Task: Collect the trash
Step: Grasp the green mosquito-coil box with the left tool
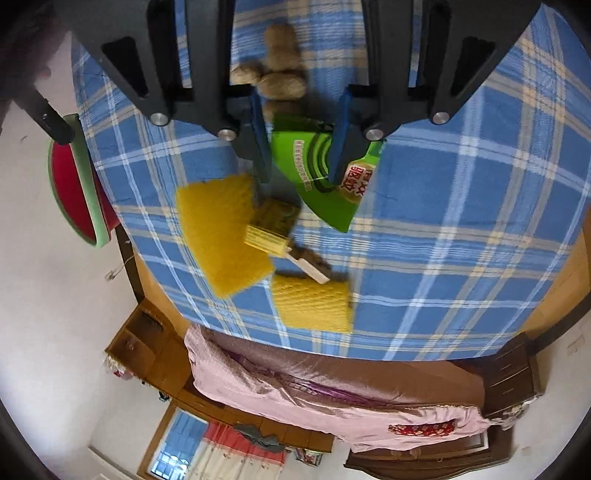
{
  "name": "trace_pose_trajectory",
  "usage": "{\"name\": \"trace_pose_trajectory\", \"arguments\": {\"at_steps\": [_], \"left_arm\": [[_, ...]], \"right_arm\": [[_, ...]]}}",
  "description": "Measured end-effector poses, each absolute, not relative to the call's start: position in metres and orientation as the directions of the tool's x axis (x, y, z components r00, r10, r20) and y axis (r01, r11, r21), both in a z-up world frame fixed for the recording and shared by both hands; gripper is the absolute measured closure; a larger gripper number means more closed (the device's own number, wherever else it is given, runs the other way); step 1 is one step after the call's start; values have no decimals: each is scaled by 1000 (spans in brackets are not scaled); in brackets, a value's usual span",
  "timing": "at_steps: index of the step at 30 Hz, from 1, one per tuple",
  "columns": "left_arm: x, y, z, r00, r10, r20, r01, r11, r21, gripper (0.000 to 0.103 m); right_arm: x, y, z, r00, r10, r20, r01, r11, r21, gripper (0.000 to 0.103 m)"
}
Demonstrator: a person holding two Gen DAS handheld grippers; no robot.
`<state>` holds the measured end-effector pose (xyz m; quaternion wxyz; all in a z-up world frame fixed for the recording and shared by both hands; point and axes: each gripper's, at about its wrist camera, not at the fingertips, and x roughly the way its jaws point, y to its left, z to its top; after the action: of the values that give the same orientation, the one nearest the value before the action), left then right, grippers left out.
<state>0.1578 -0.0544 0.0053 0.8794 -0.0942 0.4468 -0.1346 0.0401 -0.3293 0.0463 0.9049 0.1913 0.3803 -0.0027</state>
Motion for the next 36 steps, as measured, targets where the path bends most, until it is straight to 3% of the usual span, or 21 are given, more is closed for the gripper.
{"name": "trace_pose_trajectory", "arguments": {"at_steps": [4,9,10,14,16,23,34,36], "left_arm": [[155,-36,6,574,-338,-746,134,937,-322,84],[154,-22,5,584,-331,-741,113,937,-330,84],[154,-21,5,586,-313,-748,104,944,-313,81],[151,-24,8,598,-303,-743,129,950,-284,47],[150,-27,7,593,-319,-740,141,945,-294,43],[162,-40,-9,569,-274,-775,69,955,-287,35],[164,-68,-16,596,-116,-795,121,991,-55,33],[162,-67,-16,604,-124,-787,129,990,-57,35]], "right_arm": [[43,-315,48,707,152,-691,127,933,335,27],[44,-302,51,703,159,-694,108,940,325,27],[45,-300,52,702,159,-694,104,941,321,27],[44,-295,53,704,162,-691,92,944,316,27],[45,-293,52,701,162,-695,92,945,313,27],[44,-291,50,698,172,-695,85,944,319,27],[47,-289,47,692,193,-695,73,940,334,27],[49,-288,46,688,196,-699,68,941,331,27]]}}
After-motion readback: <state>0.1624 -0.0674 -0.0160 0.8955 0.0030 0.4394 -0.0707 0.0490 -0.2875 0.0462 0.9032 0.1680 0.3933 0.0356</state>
